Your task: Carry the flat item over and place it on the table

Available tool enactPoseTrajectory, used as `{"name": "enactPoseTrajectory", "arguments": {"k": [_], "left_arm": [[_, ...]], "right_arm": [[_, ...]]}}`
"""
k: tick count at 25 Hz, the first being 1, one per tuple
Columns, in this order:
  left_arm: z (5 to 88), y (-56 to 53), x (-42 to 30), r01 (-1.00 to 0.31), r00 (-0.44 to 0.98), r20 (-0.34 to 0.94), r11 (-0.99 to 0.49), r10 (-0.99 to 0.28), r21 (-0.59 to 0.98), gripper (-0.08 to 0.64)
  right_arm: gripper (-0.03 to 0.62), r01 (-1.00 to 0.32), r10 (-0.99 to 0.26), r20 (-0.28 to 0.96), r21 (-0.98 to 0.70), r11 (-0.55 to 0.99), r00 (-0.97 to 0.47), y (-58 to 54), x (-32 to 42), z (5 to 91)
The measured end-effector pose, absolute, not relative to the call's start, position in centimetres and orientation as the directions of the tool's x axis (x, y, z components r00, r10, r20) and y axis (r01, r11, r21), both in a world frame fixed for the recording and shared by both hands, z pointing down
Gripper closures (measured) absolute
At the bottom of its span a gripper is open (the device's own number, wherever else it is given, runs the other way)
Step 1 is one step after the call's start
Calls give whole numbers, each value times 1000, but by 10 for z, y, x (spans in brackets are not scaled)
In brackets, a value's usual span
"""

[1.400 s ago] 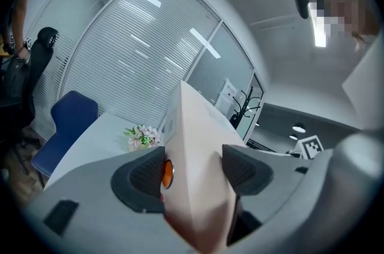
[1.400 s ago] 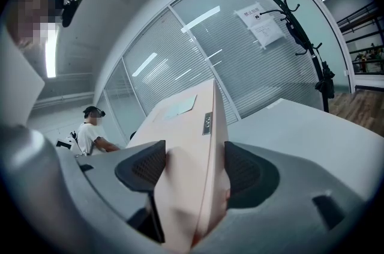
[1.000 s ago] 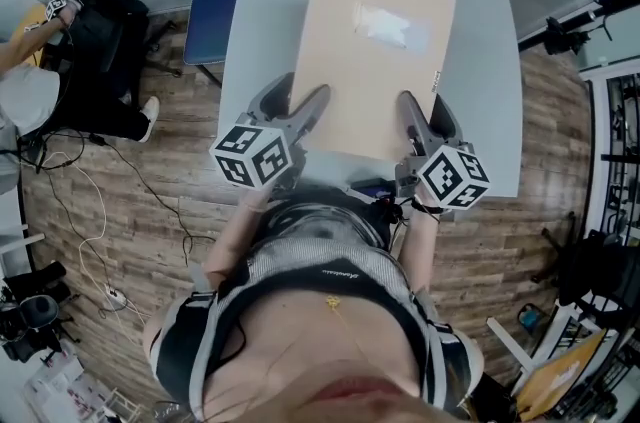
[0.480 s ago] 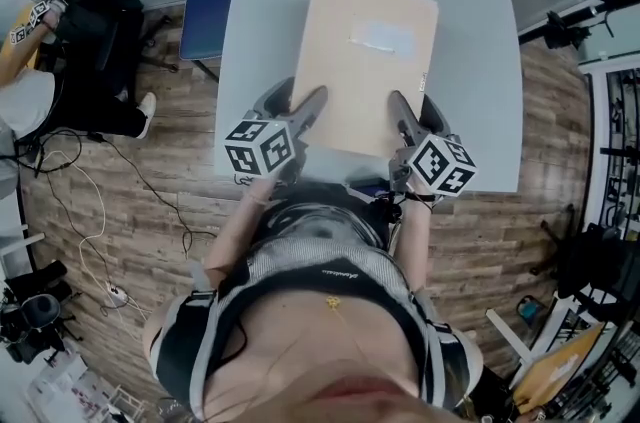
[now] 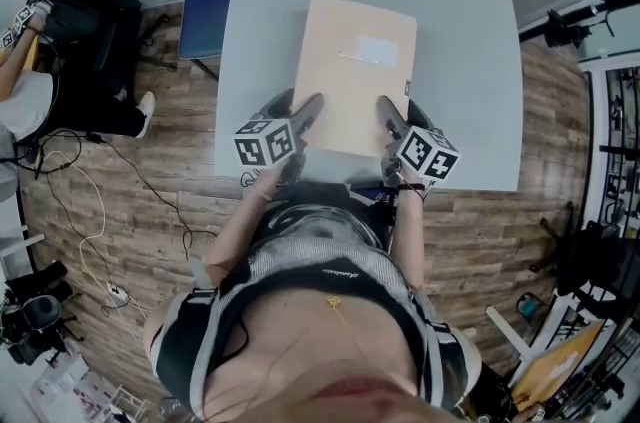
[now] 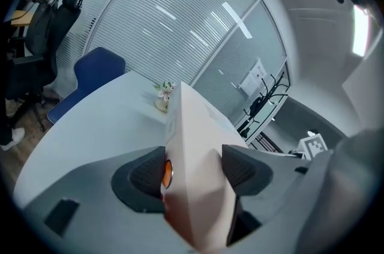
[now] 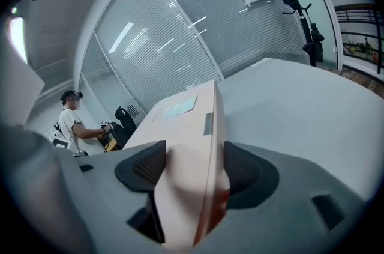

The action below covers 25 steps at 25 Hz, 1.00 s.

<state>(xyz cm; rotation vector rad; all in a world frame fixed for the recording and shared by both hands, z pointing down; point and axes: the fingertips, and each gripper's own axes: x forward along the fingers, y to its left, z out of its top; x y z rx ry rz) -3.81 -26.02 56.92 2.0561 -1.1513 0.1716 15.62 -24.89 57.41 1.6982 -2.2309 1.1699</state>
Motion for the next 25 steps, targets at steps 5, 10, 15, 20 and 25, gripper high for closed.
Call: {"name": "enactPoseTrajectory", "arguments": {"k": [5,10,15,20,25], "left_arm": [[601,-258,-45,-787,571,488,-271,-660,554,272],[630,-256,-47,-791,563,515,-241,-646,562,273],[656,-252,-50,-794,557,551,-202,-622,574,273],[685,-245,-49,-784,570,575,-177,-587,595,273],[704,-241,-41,-758,604,572,-178,-555,628,273]], "right_arm": [[298,-863,-748,550,-501,61,-372,-248,152,607],[296,-870,-717,590,-491,46,-371,-248,149,636],[298,-873,-673,637,-488,24,-374,-245,147,663],[295,-877,-644,670,-480,3,-369,-239,145,687],[295,-894,-649,676,-447,18,-350,-241,148,696]]}}
